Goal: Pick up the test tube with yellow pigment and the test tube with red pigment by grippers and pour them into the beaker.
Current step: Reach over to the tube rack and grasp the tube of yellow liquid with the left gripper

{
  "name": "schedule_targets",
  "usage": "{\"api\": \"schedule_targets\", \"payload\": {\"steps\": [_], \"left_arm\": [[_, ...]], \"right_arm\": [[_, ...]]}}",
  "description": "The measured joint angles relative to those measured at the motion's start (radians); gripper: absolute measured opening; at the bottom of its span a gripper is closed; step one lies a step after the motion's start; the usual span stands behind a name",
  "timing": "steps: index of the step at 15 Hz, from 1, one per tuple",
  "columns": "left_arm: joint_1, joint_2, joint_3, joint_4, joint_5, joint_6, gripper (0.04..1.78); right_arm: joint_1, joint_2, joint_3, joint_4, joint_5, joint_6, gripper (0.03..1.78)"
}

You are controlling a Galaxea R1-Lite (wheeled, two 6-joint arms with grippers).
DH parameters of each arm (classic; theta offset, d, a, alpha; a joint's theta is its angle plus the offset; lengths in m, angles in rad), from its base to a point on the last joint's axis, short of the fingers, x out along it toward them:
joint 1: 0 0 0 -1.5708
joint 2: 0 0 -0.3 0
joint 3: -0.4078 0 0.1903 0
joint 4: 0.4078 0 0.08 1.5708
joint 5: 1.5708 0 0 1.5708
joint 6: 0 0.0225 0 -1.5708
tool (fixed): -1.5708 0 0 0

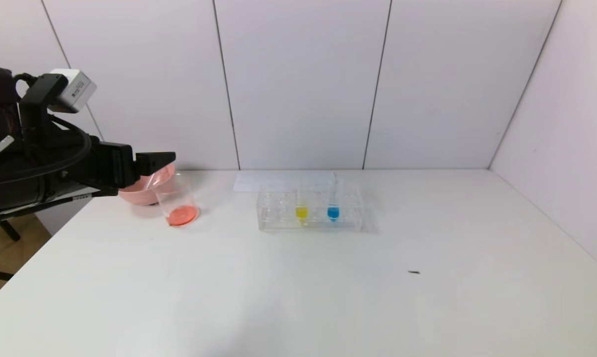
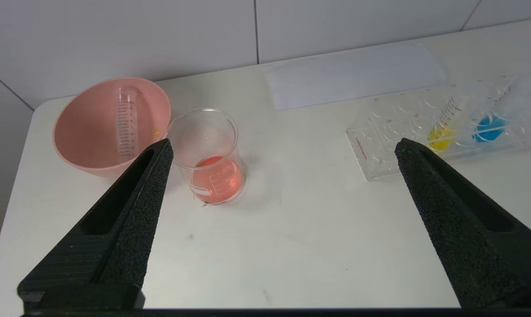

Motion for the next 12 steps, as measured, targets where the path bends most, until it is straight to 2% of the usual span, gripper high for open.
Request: {"api": "schedule_targets", "payload": {"steps": [2, 7, 12], "left_arm": [[-0.035, -0.018, 0.034, -0.008, 0.001, -0.004, 1.76], [-0.130, -0.047, 0.130, -0.145, -0.003, -0.002, 1.76], [-0.182, -0.059, 0.163, -0.151, -0.003, -0.004, 1.76]], "right_arm": [[0.000, 0.000, 0.000, 0.000, 0.000, 0.000, 1.70], [0.000, 0.000, 0.000, 0.000, 0.000, 0.000, 1.70], [0.000, 0.000, 0.000, 0.000, 0.000, 0.000, 1.70]]}}
